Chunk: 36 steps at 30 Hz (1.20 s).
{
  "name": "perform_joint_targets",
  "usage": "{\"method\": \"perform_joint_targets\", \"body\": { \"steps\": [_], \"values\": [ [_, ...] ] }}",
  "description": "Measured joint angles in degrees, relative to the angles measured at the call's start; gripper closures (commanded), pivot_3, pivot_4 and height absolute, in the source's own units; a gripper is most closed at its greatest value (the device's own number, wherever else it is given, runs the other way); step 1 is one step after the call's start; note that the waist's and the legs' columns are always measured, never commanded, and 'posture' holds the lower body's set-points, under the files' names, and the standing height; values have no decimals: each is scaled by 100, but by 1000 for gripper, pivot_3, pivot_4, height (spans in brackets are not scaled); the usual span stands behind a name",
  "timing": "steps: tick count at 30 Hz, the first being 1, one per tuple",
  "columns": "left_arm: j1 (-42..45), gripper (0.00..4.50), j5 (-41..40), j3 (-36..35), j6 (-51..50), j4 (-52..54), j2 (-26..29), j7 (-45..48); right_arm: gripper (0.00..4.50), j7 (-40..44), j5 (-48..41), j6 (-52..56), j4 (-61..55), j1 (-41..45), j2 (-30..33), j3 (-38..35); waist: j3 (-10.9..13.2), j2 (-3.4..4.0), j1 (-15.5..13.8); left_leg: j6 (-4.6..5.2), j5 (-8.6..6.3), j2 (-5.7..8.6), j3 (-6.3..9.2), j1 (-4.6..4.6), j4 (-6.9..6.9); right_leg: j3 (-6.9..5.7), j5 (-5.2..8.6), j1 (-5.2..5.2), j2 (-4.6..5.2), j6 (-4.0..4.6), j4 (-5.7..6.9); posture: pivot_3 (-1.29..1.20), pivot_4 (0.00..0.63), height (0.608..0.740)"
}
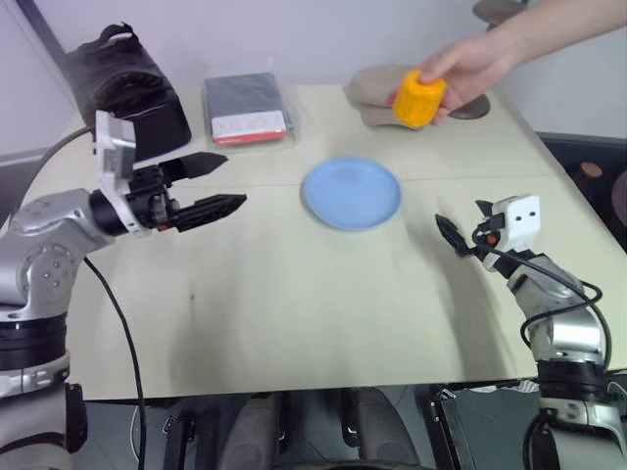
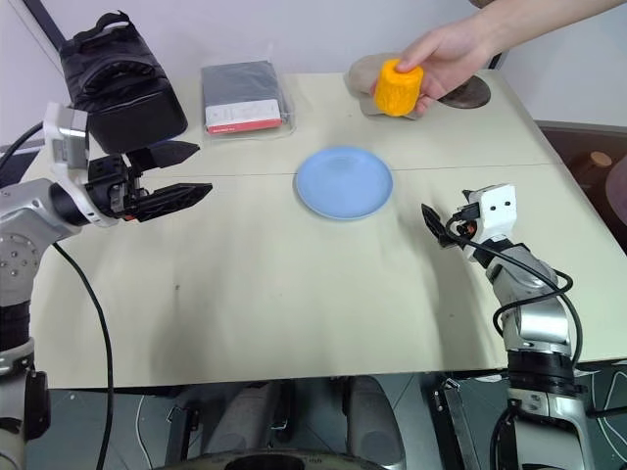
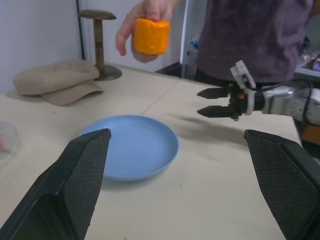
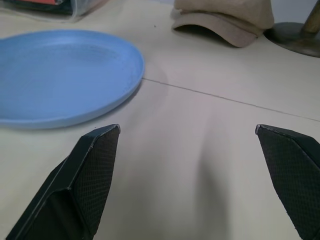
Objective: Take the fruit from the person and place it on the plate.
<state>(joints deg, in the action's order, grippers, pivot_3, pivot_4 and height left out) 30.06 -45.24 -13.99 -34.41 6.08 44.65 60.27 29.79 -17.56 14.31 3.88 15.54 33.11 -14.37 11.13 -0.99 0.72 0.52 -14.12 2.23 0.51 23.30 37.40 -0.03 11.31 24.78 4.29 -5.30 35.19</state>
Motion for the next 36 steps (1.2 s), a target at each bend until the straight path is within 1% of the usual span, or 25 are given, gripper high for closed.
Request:
{"method": "perform_joint_targets", "body": {
  "steps": [2, 4, 7, 9, 20, 36],
  "values": [
    [91, 0, 104, 26, 88, -147, -58, -17, 59, 117, -417, 496, -524, 141, 203, -127, 0, 0, 4, 0, 0, -1, 0, -1, 1, 0, 0, 0, 1, 0, 0, 0, 150, 740],
    [237, 0, 180, 113, 171, -258, -160, -25, 59, 144, -832, 918, -1042, 550, 312, -300, 0, -1, 21, 0, 0, -7, 0, -2, 2, 0, 0, 0, -5, 0, 0, 0, 150, 740],
    [417, 0, 285, 158, 290, -388, -259, -34, 59, 14, -1249, 1317, -1460, 1120, 181, -327, -2, -5, 9, 0, 0, -13, 6, -2, 0, 0, 0, 0, -14, 1, -1, 0, 150, 740],
    [457, 0, 352, 161, 372, -423, -262, -38, 59, -86, -1381, 1453, -1483, 1260, 25, -298, -2, -5, -1, 0, 0, -12, 5, 0, 0, 1, 0, 0, -13, 1, -2, 0, 150, 740],
    [415, 0, 474, 149, 463, -538, -318, -64, 59, -103, -1350, 1396, -598, 2319, -449, 87, -1, -4, 3, 0, 0, -4, 1, 4, 2, 0, -1, 3, 2, -1, -2, 0, 150, 740],
    [-102, 0, 447, 14, 466, -71, -455, -468, 59, 227, -989, 718, 1055, 3060, -737, 240, -1, -3, 14, 0, 0, -3, 0, 4, -4, 0, -2, 8, 12, 0, 0, 0, 150, 740]
  ]
}}
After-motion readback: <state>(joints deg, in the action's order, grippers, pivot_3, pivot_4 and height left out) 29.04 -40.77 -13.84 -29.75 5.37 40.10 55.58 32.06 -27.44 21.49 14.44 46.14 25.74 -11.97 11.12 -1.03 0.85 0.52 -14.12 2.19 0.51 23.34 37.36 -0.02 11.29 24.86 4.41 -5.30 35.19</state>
